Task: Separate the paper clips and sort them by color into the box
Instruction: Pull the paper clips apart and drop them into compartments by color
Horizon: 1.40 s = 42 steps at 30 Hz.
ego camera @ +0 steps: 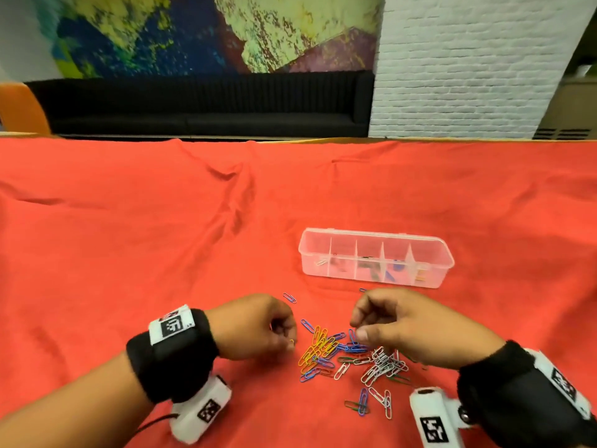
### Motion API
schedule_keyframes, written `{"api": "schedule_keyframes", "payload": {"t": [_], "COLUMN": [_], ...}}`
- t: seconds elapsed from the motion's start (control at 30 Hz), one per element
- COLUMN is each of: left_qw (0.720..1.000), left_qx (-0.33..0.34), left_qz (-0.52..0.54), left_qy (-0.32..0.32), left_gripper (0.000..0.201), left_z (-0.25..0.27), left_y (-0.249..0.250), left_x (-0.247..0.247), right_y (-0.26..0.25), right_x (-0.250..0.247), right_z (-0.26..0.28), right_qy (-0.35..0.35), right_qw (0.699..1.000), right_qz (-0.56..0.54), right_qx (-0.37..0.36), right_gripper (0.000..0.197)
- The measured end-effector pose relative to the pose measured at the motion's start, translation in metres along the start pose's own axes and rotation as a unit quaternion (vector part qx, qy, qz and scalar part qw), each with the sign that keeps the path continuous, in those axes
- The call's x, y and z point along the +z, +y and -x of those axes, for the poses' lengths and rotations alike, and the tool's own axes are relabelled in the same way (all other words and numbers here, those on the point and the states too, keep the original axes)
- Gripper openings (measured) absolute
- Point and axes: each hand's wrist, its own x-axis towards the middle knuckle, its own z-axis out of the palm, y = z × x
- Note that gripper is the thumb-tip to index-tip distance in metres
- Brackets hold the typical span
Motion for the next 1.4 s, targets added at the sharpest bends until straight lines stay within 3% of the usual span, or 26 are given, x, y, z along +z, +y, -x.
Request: {"api": "schedule_keyframes", "payload": {"t": [0.03, 0.13, 0.23, 0.33, 0.5, 0.63, 0.83, 1.27, 1.4], "left_qw": [0.992, 0.901, 0.827, 0.794, 0.776, 0.779, 0.766, 0.756, 0.762], "left_qx": [0.013, 0.022, 0.007, 0.010, -0.003, -0.005, 0.042, 0.051, 0.046], "left_qz": [0.129, 0.433, 0.558, 0.603, 0.626, 0.624, 0.639, 0.647, 0.638], "left_qy": [0.000, 0.024, 0.067, 0.074, 0.082, 0.068, 0.045, 0.088, 0.106], "left_gripper": [0.002, 0.007, 0.008, 0.009, 0.007, 0.009, 0.009, 0.013, 0.014], "left_z": [-0.004, -0.021, -0.041, -0.057, -0.073, -0.077, -0.071, -0.068, -0.069], "left_y": [0.012, 0.045, 0.068, 0.076, 0.068, 0.059, 0.060, 0.062, 0.061], "left_x": [0.003, 0.014, 0.025, 0.034, 0.043, 0.048, 0.049, 0.044, 0.045], "right_y": [0.003, 0.012, 0.022, 0.031, 0.038, 0.039, 0.030, 0.032, 0.030], "right_x": [0.000, 0.007, 0.009, 0.005, -0.008, -0.006, -0.002, -0.002, -0.002], "right_z": [0.002, 0.004, -0.001, -0.002, 0.001, 0.000, 0.000, 0.001, 0.001], "right_qy": [0.003, 0.015, 0.087, 0.168, 0.202, 0.140, 0.167, 0.192, 0.193], "right_qw": [0.999, 0.991, 0.972, 0.938, 0.913, 0.909, 0.910, 0.904, 0.905], "right_qz": [-0.046, -0.131, -0.219, -0.304, -0.354, -0.392, -0.378, -0.382, -0.378], "right_qx": [0.002, 0.003, -0.008, -0.011, -0.024, -0.010, -0.033, -0.015, -0.009], "right_gripper": [0.022, 0.028, 0.033, 0.020, 0.012, 0.036, 0.016, 0.013, 0.022]}}
